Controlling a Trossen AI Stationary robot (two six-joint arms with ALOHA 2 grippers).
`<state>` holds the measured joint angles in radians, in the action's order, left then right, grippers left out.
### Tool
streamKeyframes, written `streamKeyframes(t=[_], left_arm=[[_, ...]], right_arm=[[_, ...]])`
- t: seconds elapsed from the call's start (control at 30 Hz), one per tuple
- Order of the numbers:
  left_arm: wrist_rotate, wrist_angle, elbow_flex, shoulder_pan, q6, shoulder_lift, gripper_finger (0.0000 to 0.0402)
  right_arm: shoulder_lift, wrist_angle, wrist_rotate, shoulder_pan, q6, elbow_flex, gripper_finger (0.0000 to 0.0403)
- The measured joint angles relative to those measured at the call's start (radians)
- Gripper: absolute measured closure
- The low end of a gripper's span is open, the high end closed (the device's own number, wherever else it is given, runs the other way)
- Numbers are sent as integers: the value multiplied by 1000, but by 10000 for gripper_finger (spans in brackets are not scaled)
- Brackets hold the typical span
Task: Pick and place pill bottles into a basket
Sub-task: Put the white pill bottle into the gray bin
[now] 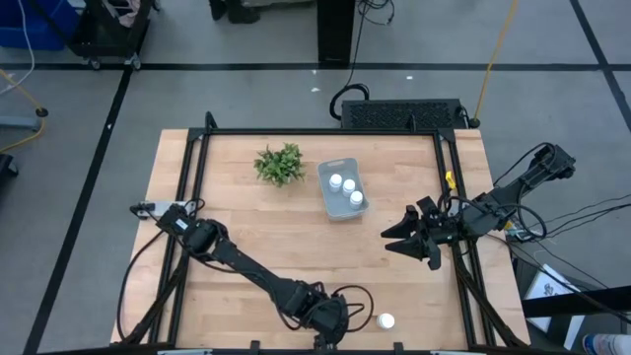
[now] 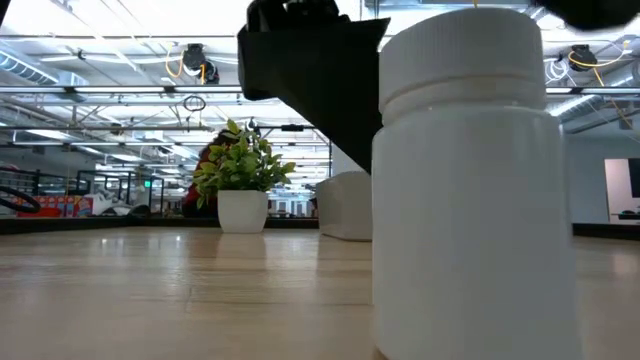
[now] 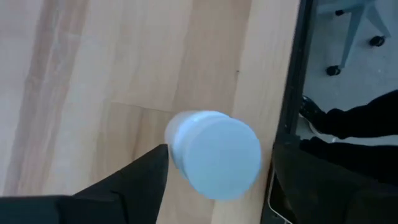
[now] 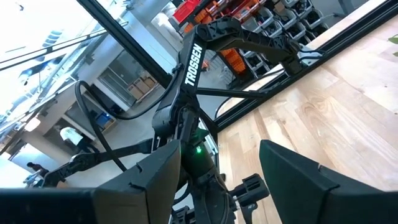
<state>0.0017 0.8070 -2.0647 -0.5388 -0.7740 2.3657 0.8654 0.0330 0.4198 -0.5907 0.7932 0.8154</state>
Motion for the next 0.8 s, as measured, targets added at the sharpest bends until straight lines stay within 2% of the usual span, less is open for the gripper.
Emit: streamKeyframes(t=[0.53,0.8], left_arm=[[-29,-5,0,12,-18,-1,229],[-19,-1,0,35,-15,-5,228]], right_arm=[[0,0,3,0,-1,0,190],[0,0,3,0,-1,0,190]])
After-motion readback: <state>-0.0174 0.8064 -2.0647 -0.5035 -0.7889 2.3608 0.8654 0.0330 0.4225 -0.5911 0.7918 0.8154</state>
